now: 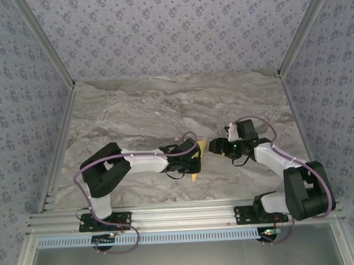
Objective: Fold a paper plane with a square sheet of paper (fold left side to right side)
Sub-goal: Fold the wing for the fifth time at the center of the table.
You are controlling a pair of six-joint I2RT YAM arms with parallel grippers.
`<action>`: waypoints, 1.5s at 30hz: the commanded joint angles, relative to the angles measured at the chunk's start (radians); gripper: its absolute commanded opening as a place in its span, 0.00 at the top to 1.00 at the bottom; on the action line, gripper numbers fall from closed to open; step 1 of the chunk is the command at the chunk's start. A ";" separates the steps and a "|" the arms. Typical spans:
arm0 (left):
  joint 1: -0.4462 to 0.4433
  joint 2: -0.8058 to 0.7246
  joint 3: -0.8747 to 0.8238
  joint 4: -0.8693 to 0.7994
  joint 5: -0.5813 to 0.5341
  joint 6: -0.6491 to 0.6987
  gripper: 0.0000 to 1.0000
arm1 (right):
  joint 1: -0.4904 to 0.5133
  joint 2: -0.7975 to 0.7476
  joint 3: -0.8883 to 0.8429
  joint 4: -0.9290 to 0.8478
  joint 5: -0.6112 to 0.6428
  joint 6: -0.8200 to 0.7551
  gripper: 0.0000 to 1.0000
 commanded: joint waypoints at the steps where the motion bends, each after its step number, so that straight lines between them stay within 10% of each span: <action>1: 0.033 -0.049 -0.052 0.174 0.108 -0.071 0.94 | 0.015 -0.011 -0.032 0.094 -0.040 -0.008 0.30; 20: 0.096 -0.041 -0.146 0.399 0.222 -0.199 0.95 | 0.071 0.142 -0.082 0.367 -0.103 0.090 0.36; 45: 0.101 -0.012 -0.140 0.410 0.233 -0.207 0.88 | 0.111 0.348 0.054 0.187 0.013 0.108 0.52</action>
